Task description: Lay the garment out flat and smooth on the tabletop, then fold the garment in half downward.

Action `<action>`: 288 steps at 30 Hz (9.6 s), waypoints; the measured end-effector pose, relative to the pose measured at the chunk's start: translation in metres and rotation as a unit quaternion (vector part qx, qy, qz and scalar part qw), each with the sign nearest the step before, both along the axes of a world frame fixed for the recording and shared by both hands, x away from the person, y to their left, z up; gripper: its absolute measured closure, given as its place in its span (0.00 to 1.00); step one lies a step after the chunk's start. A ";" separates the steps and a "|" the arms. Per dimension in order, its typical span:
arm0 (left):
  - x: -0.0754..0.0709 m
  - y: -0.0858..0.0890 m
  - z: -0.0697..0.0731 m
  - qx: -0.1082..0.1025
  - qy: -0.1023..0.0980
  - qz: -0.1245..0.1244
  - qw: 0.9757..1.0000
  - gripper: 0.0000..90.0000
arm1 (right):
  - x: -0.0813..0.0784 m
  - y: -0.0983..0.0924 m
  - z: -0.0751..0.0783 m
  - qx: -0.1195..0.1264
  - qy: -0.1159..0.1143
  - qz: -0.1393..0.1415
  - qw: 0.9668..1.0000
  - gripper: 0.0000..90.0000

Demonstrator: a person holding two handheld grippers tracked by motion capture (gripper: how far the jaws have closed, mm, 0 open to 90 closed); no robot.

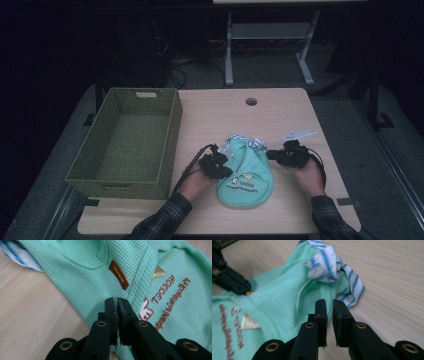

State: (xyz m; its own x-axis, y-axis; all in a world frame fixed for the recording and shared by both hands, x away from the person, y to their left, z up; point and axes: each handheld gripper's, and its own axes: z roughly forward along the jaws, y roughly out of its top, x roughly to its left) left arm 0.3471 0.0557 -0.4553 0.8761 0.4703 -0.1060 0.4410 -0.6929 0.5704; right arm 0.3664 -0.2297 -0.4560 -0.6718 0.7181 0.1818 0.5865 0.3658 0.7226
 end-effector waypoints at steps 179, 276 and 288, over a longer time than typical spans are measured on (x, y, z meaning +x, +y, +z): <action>0.074 -0.011 0.018 -0.042 -0.011 0.051 0.998 0.47 | -0.039 0.055 -0.016 -0.031 0.000 0.082 0.996 1.00; 0.006 -0.015 0.077 -0.050 -0.091 -0.018 0.994 0.87 | -0.063 0.042 -0.011 -0.055 0.016 0.093 0.994 1.00; -0.010 -0.046 0.054 -0.027 -0.069 -0.062 0.995 0.83 | -0.065 0.003 0.003 -0.028 -0.002 0.039 0.999 1.00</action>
